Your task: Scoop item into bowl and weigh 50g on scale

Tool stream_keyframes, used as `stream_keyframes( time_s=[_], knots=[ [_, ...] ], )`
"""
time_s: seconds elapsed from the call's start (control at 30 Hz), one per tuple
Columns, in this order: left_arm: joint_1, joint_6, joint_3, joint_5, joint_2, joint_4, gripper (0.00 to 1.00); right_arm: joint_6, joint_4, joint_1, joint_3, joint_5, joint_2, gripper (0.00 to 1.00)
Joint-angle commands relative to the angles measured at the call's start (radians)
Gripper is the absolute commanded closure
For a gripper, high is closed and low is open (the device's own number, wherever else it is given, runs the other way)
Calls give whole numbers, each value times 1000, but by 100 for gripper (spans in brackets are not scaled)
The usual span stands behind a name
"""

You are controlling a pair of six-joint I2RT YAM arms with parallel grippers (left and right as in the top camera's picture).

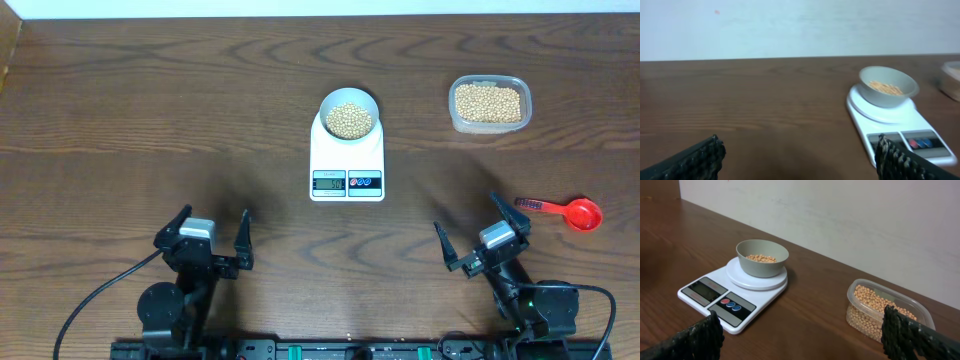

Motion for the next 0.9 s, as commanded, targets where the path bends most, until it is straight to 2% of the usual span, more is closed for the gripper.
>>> stream_keyframes(
  time_s=[0.0, 0.33, 0.5, 0.87],
  knots=[
    [7, -43, -48, -134, -10, 54, 2, 9, -3, 5, -3, 8, -5, 1],
    [7, -54, -221, -166, -10, 259, 2, 9, -4, 5, -3, 8, -5, 1],
    [7, -115, -219, -242, -10, 241, 2, 9, -4, 5, -3, 8, -5, 1],
    [-18, -71, -219, -239, -10, 224, 2, 9, -4, 5, -3, 8, -5, 1]
  ],
)
